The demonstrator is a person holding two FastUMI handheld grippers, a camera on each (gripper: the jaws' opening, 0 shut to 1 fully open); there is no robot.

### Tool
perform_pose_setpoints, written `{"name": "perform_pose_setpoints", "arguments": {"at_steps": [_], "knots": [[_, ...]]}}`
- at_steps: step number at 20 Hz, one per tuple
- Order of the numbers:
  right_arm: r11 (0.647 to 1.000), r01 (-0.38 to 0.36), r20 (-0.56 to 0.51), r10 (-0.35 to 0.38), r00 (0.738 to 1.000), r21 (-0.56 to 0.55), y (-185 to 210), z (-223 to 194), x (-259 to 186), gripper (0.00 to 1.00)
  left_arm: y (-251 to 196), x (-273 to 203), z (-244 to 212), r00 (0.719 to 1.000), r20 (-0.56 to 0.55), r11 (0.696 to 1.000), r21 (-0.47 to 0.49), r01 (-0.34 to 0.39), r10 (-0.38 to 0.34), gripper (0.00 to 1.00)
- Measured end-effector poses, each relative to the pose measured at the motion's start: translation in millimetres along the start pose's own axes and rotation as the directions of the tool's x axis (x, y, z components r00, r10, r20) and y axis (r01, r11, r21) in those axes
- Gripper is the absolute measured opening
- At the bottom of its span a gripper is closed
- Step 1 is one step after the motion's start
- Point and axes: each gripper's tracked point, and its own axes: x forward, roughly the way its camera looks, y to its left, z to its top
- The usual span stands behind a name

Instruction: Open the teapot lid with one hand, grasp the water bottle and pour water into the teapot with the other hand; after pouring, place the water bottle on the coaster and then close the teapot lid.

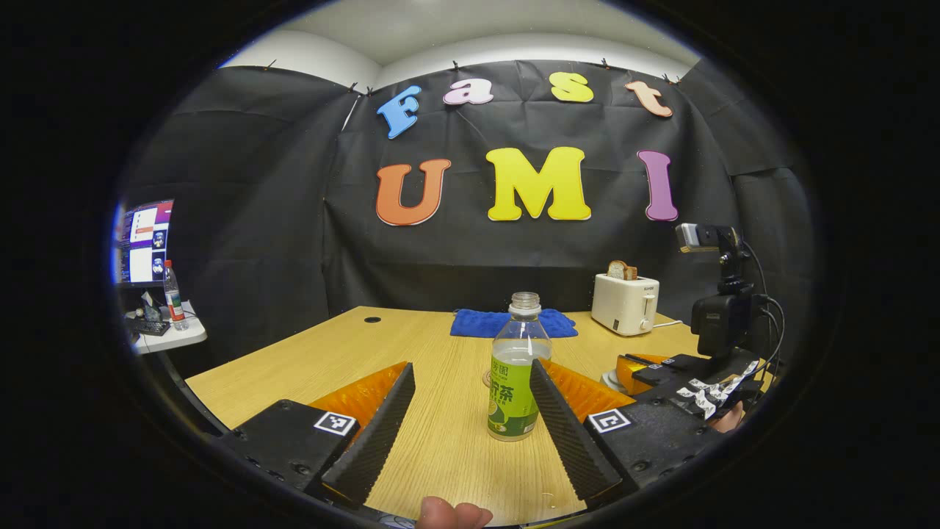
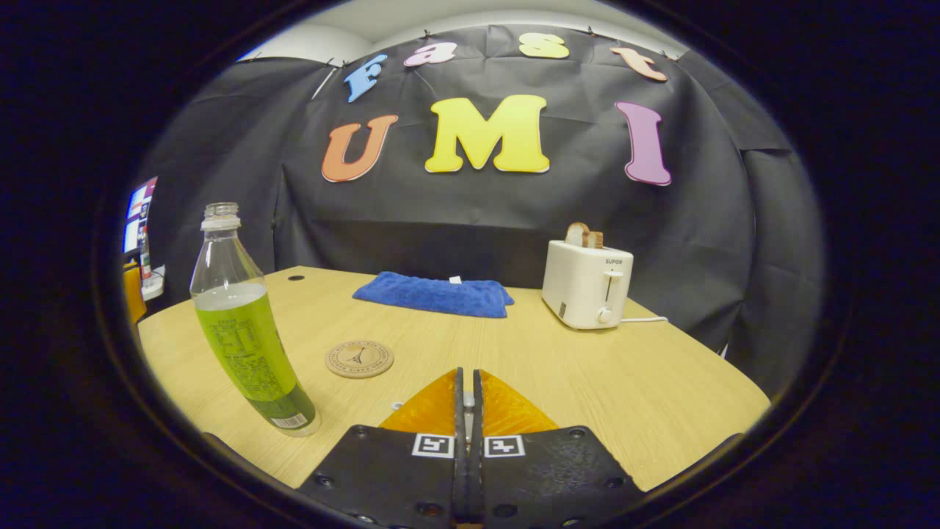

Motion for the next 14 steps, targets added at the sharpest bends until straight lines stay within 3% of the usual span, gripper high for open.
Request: {"name": "perform_pose_setpoints", "arguments": {"at_steps": [9, 14], "knots": [[0.999, -0.028, 0.083, 0.026, 0.996, 0.02, -12, 34, -30, 0.0, -27, 17, -34, 0.992, -0.083, 0.993, -0.075, 0.086, -0.092, 0.99], [0.999, -0.033, 0.098, 0.032, 0.995, 0.016, -21, 38, -49, 0.0, -38, 33, -56, 0.984, -0.135, 0.993, -0.062, 0.104, -0.112, 0.99]]}}
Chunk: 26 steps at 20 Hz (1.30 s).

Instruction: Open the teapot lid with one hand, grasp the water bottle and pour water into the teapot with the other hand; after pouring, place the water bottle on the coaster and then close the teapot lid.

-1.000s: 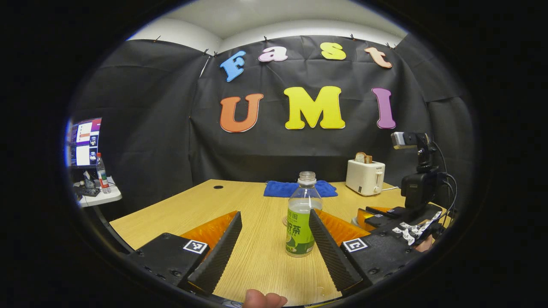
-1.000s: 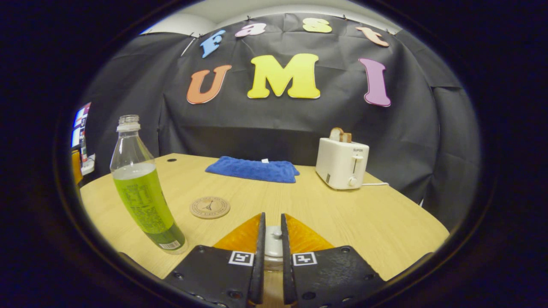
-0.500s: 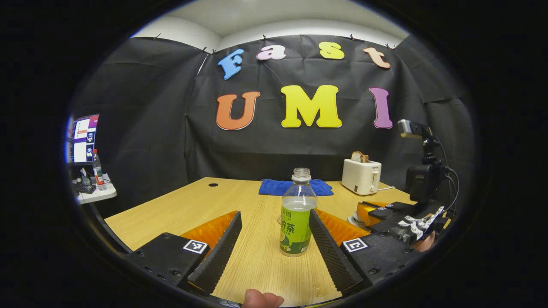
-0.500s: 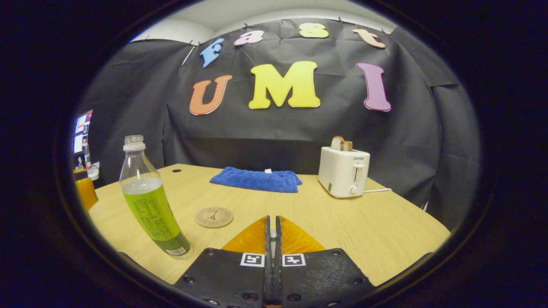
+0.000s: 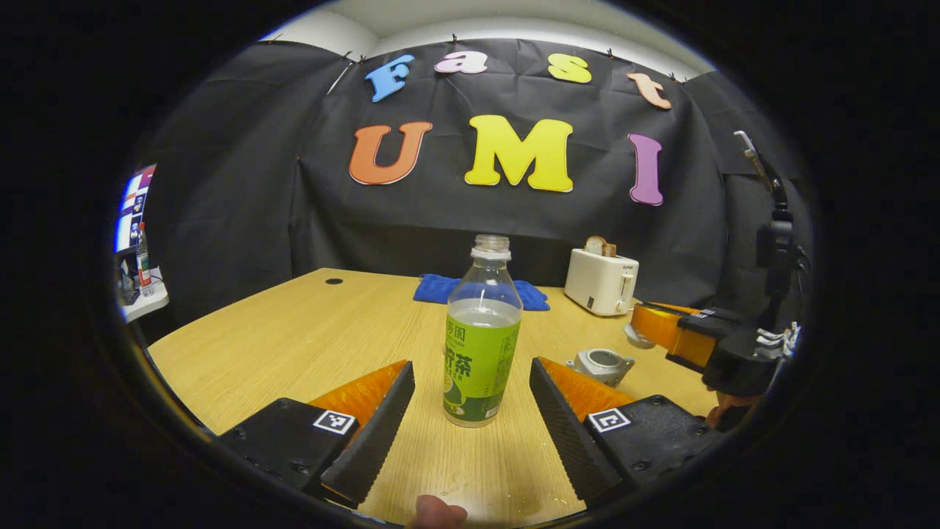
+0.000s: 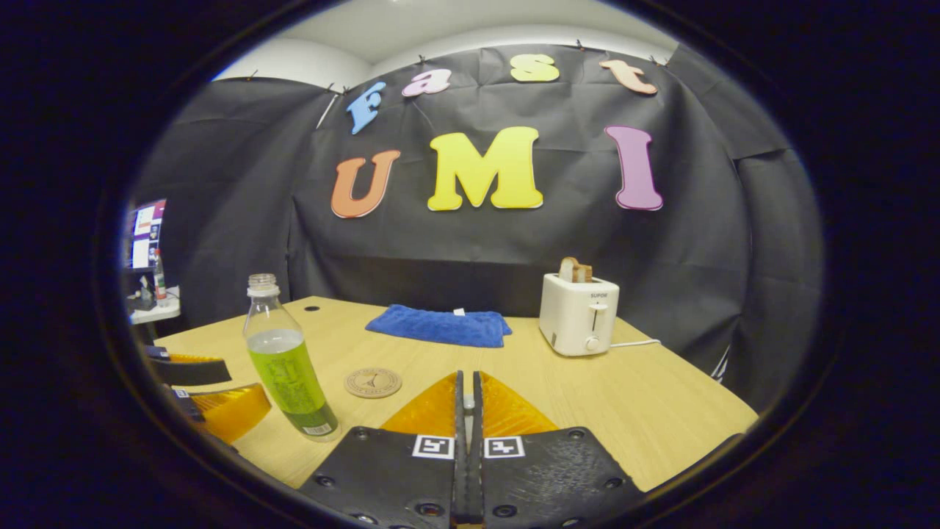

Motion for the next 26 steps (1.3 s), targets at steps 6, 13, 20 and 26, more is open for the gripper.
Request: {"name": "perform_pose_setpoints", "arguments": {"at_steps": [6, 13, 20, 26], "knots": [[1.0, 0.005, 0.001, -0.005, 1.0, -0.022, -10, 0, -9, 0.0, -5, 30, -20, 0.999, -0.052, 1.0, 0.022, 0.006, -0.005, 0.99], [1.0, -0.006, -0.007, 0.006, 1.0, -0.026, -13, -1, -10, 0.0, -1, 47, -27, 0.996, -0.089, 0.999, 0.04, -0.007, 0.01, 0.99], [1.0, -0.008, -0.009, 0.008, 1.0, -0.012, -27, -3, -18, 0.0, 1, 51, -26, 0.995, -0.098, 0.996, 0.082, -0.017, 0.025, 0.79], [1.0, -0.005, -0.001, 0.005, 1.0, 0.015, -47, -4, -27, 0.0, 11, 43, -5, 0.992, -0.074, 0.958, 0.276, -0.08, 0.104, 0.75]]}}
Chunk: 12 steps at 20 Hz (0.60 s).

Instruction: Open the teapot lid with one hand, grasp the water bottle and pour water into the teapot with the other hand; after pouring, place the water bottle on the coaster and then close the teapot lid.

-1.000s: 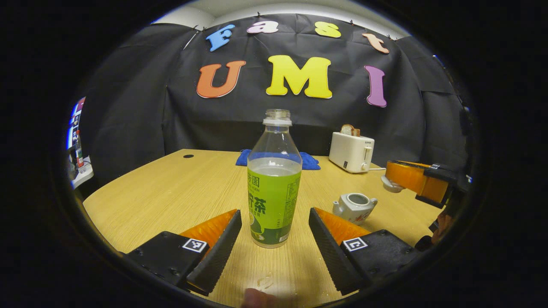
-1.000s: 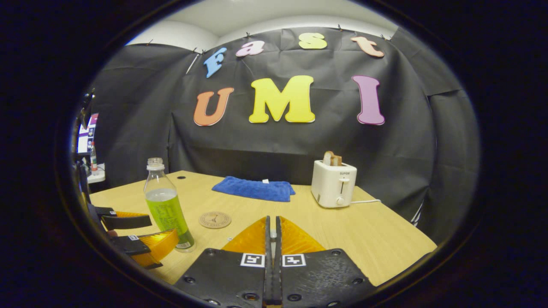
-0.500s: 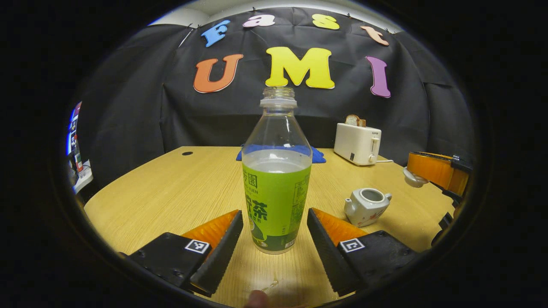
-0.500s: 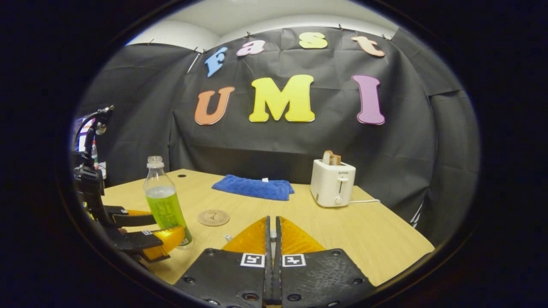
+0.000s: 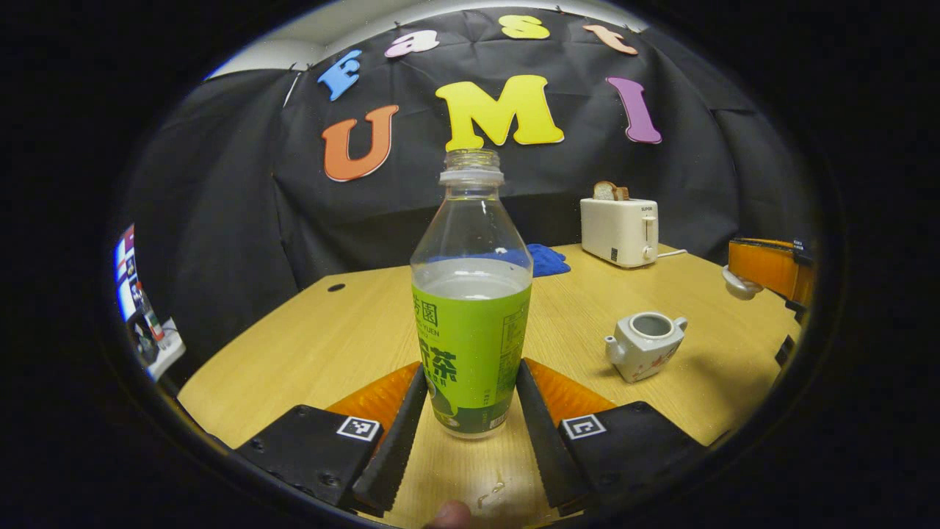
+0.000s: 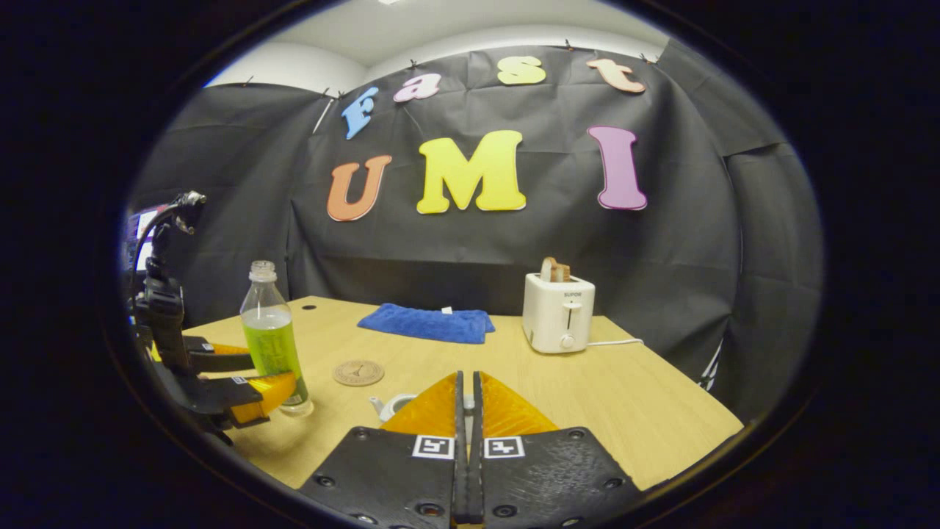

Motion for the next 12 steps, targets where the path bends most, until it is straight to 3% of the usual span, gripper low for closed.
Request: {"name": "perform_pose_setpoints", "arguments": {"at_steps": [3, 7, 10, 12], "knots": [[1.0, -0.002, 0.0, 0.002, 1.0, 0.0, -9, -1, -4, 0.0, 8, -5, 12, 0.999, 0.003, 0.982, 0.18, -0.054, 0.054, 0.74], [1.0, 0.006, -0.001, -0.006, 1.0, 0.006, -26, -4, -9, 0.0, 21, -1, 20, 0.994, 0.0, 0.911, 0.4, -0.101, 0.111, 0.73], [1.0, 0.016, -0.006, -0.016, 1.0, 0.007, -39, -8, -13, 0.0, 30, 3, 21, 0.99, -0.029, 0.834, 0.543, -0.102, 0.14, 0.73], [1.0, 0.021, -0.008, -0.021, 1.0, 0.004, -48, -10, -15, 0.0, 32, 5, 25, 0.988, -0.025, 0.754, 0.649, -0.1, 0.152, 0.72]]}}
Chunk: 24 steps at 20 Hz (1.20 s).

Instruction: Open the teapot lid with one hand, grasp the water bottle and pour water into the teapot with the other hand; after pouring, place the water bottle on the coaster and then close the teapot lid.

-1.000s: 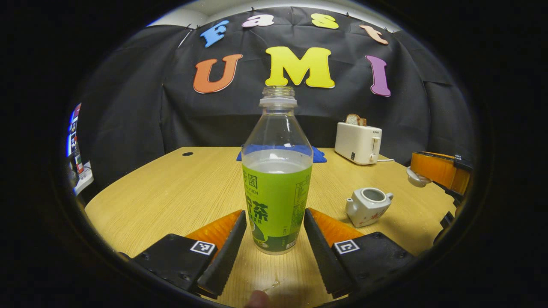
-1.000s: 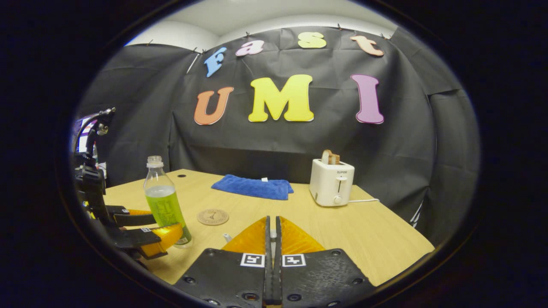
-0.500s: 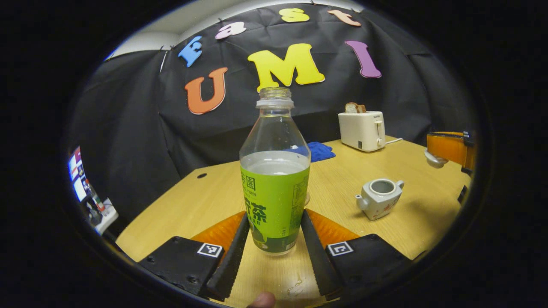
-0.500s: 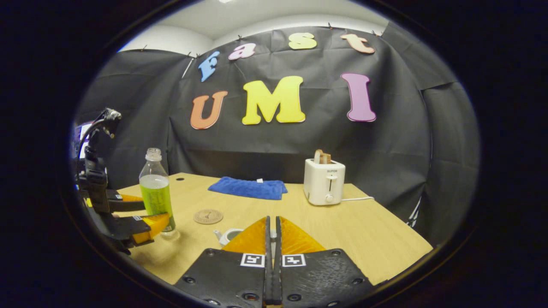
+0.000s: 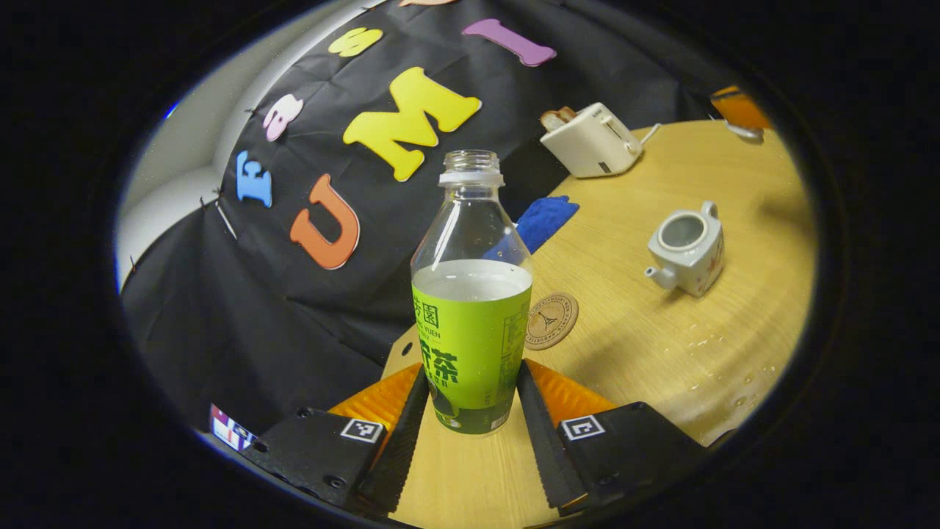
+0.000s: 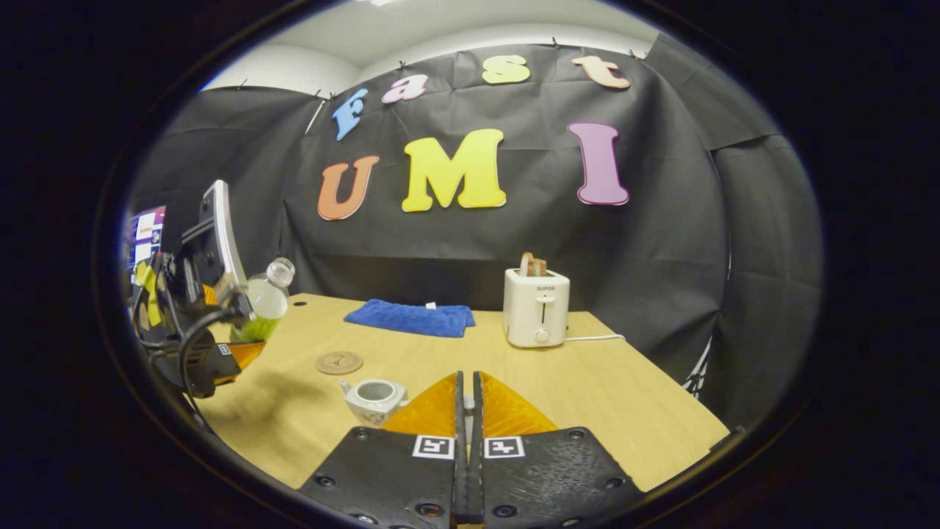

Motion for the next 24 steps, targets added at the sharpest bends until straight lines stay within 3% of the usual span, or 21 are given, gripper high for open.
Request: {"name": "perform_pose_setpoints", "arguments": {"at_steps": [5, 11, 20, 24], "knots": [[1.0, 0.004, -0.013, -0.004, 1.0, 0.014, -16, -11, -2, 0.0, -7, 5, 12, 1.0, 0.006, 0.961, 0.276, 0.007, -0.009, 0.72], [1.0, 0.016, -0.029, -0.015, 0.999, 0.025, -34, -23, -5, 0.0, -12, 4, 21, 1.0, -0.005, 0.858, 0.513, 0.0, 0.003, 0.72], [0.999, 0.021, -0.028, -0.02, 0.999, 0.041, -45, -29, -5, 0.0, -11, 11, 34, 0.999, -0.02, 0.736, 0.677, -0.005, 0.026, 0.72], [0.999, 0.025, -0.03, -0.023, 0.999, 0.041, -49, -33, -6, 0.0, -11, 10, 44, 0.999, -0.001, 0.664, 0.747, -0.027, 0.042, 0.72]]}}
